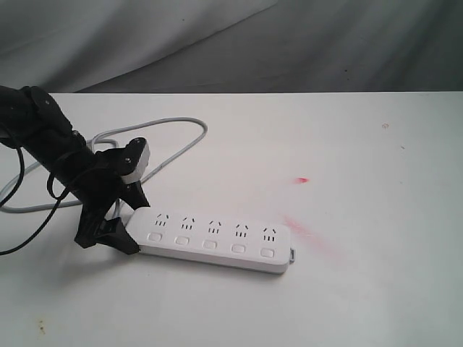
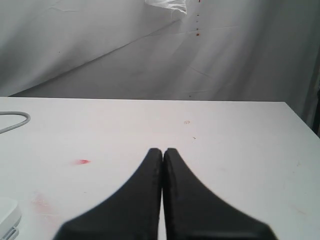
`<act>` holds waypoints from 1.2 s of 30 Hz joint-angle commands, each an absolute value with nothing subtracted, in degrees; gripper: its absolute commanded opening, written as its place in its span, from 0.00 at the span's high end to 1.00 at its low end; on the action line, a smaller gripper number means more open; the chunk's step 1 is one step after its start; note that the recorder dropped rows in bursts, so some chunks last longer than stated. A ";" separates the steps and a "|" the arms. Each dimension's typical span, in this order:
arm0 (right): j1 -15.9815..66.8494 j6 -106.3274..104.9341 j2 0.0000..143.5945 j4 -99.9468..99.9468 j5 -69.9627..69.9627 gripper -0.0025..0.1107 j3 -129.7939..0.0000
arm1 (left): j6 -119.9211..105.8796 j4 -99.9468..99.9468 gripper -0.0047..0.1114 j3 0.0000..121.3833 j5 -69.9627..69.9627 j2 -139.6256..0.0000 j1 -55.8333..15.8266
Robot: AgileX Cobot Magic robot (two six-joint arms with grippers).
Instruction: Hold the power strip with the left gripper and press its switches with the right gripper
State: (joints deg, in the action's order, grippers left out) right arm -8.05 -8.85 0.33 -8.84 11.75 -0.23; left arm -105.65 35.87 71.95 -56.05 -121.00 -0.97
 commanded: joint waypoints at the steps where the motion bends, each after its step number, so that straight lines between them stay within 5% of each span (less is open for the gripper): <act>1: -8.58 -8.60 0.00 -8.46 11.17 0.98 0.00 | -105.09 35.80 0.50 72.12 -56.99 -120.92 -1.32; 20: -8.58 -8.49 0.00 -8.46 11.17 0.98 0.00 | -104.98 46.02 0.50 72.12 -58.94 -120.92 -1.32; 28: -8.58 -8.49 0.00 -8.46 11.17 0.98 0.00 | -104.64 46.02 0.25 72.12 -58.82 -120.92 -1.32; 36: -8.58 -8.49 0.00 -8.46 11.17 0.98 0.00 | -90.58 43.86 0.23 72.26 -58.80 -120.57 -1.32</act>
